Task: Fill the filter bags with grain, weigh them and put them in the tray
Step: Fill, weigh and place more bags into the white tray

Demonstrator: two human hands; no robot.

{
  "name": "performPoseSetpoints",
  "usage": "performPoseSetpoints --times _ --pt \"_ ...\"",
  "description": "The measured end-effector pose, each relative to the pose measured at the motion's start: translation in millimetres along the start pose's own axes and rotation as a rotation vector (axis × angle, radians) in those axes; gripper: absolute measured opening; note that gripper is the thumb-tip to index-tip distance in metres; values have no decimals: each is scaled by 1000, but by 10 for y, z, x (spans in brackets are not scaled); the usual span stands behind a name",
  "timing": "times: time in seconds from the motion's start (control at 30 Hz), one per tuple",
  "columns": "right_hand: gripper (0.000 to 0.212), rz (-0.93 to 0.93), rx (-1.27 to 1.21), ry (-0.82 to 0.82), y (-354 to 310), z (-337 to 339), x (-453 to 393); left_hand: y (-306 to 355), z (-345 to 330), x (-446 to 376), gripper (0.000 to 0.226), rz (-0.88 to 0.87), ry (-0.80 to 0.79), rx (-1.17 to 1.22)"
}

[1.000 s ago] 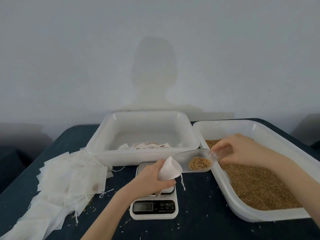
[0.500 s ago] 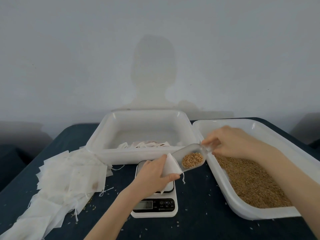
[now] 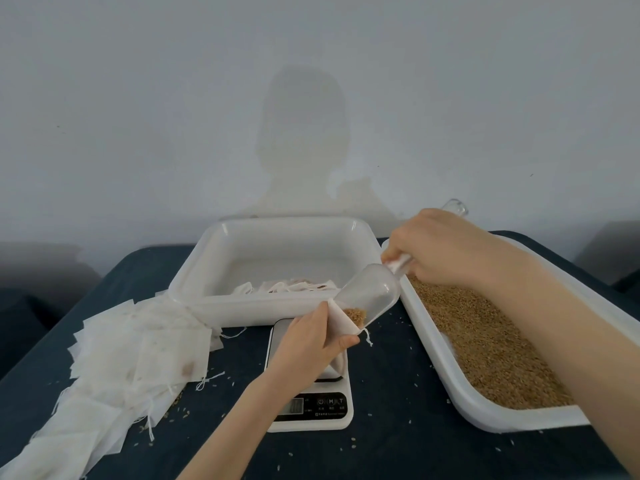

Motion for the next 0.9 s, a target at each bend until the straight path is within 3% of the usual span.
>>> performPoseSetpoints --times 0.17,0.23,0.37,0.47,0.73,0.83,0.9 --pt "31 -88 -173 -87 153 -165 21 31 55 13 37 -10 -5 26" --pt "26 -156 -373 -150 249 -292 73 15 73 15 38 26 -11 100" --pt "42 -161 -785 -269 337 -536 183 -12 106 15 24 40 -9 244" --pt "41 -189 -818 -302 373 -706 190 6 109 6 13 32 -19 291" --pt "36 -145 -1001 -327 453 -933 267 63 180 -66 19 60 68 476" --pt "35 -188 -1040 -302 522 -1024 331 76 207 -117 9 28 92 472" --pt "35 -235 -1043 -284 596 -1091 391 71 223 -167 16 24 102 458"
Point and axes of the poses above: each hand's wrist, its own x-axis away from the middle knuckle, its own z-axis out of the back of the hand, y = z × x, the point moved 2 cm from there along -x, towards the middle knuckle, and after that the axes turned 5 degrees about -z, right-handed, at the moved point
